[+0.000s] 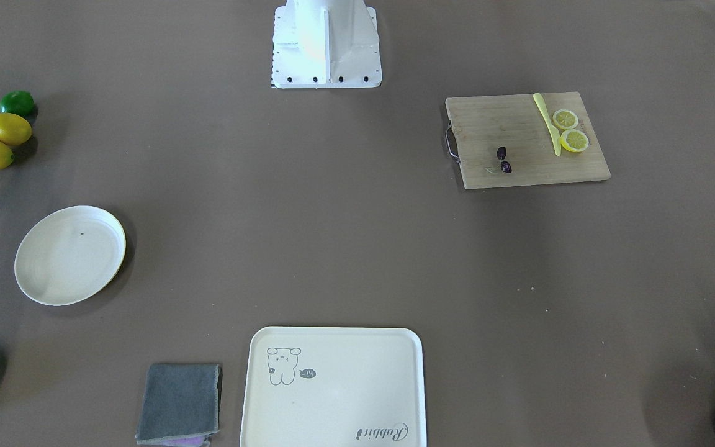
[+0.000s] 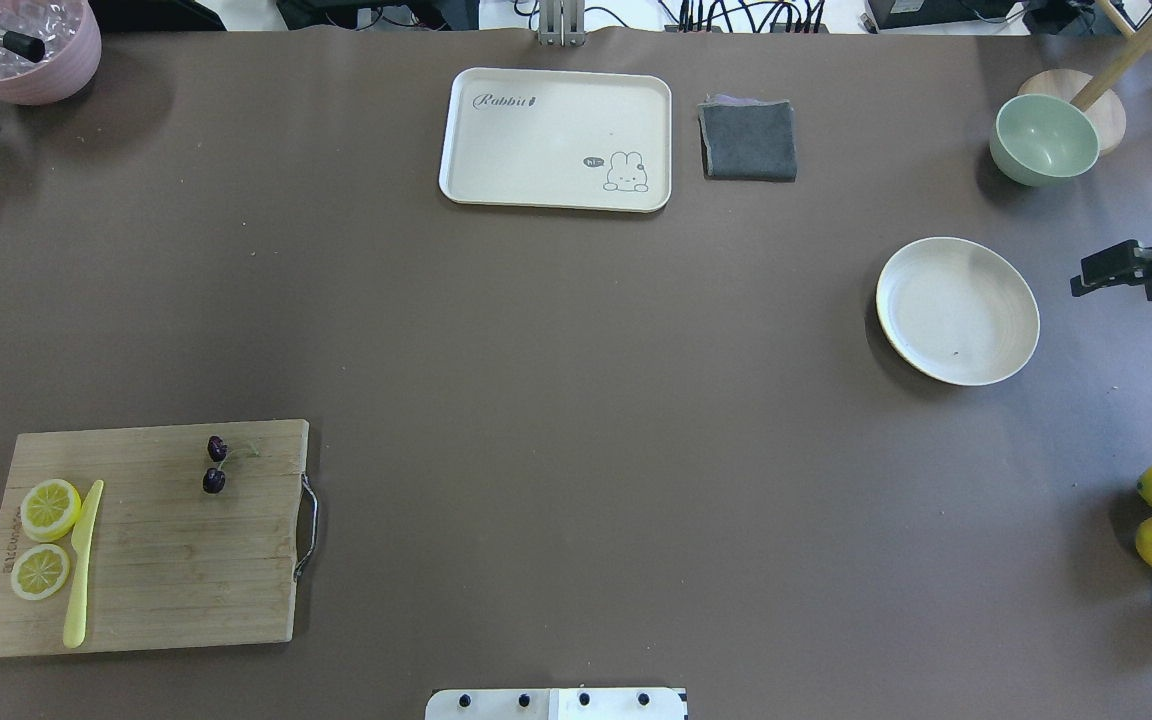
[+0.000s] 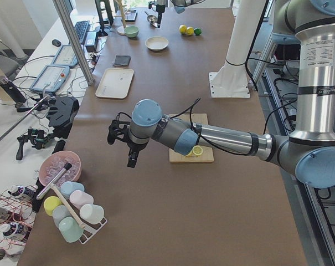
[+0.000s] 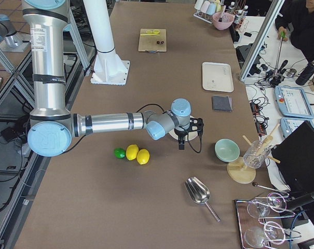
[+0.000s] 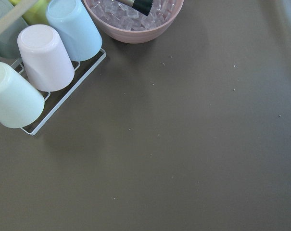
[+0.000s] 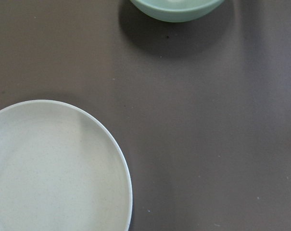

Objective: Place red cherry on plate
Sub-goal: 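Reach the right gripper down to the rim of the white plate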

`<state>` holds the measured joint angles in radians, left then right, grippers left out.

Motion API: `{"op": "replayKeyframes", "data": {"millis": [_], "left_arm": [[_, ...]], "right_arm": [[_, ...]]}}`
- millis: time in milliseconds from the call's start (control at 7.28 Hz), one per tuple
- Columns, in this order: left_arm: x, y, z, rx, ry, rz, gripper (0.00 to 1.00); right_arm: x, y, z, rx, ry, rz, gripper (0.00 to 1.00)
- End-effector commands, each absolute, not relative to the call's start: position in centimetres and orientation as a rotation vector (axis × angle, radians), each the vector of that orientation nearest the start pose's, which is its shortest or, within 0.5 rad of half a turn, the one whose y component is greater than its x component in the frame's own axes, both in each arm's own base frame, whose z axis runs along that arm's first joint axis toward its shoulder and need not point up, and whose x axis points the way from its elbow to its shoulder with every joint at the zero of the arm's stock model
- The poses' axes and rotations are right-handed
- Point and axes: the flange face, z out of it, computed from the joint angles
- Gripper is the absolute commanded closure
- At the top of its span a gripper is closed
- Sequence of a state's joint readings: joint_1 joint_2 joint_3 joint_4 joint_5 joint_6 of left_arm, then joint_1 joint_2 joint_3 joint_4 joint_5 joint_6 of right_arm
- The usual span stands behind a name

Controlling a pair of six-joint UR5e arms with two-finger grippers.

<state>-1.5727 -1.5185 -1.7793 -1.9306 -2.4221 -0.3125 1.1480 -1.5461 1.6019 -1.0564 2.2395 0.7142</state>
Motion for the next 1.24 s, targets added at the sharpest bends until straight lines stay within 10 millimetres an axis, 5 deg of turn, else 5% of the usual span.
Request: {"op": "replayKeyframes", "data": {"millis": [0, 275, 550, 687, 824, 1099], "left_arm": [[-6.0, -47.1, 54.1, 0.428, 0.895, -0.039, 0.02], [-5.9, -47.2, 53.7, 0.445, 0.894, -0.028, 0.02], [-5.9, -47.5, 53.5, 0.448, 0.895, -0.027, 0.02], [-6.0, -47.4, 53.6, 0.451, 0.894, -0.026, 0.02], [-6.0, -47.1, 53.8, 0.45, 0.895, -0.025, 0.02], [-6.0, -47.1, 53.7, 0.451, 0.895, -0.024, 0.02]], "right_arm": [[-19.7, -52.9, 57.6, 0.124, -0.827, 0.082, 0.0], [-21.9, -51.9, 61.1, 0.17, -0.876, 0.108, 0.0], [-21.6, -51.3, 61.4, 0.16, -0.881, 0.108, 0.01], [-21.3, -50.9, 61.8, 0.153, -0.879, 0.108, 0.82], [-21.4, -50.8, 61.6, 0.162, -0.877, 0.102, 1.0], [-21.8, -51.0, 61.3, 0.168, -0.876, 0.097, 1.0]]}}
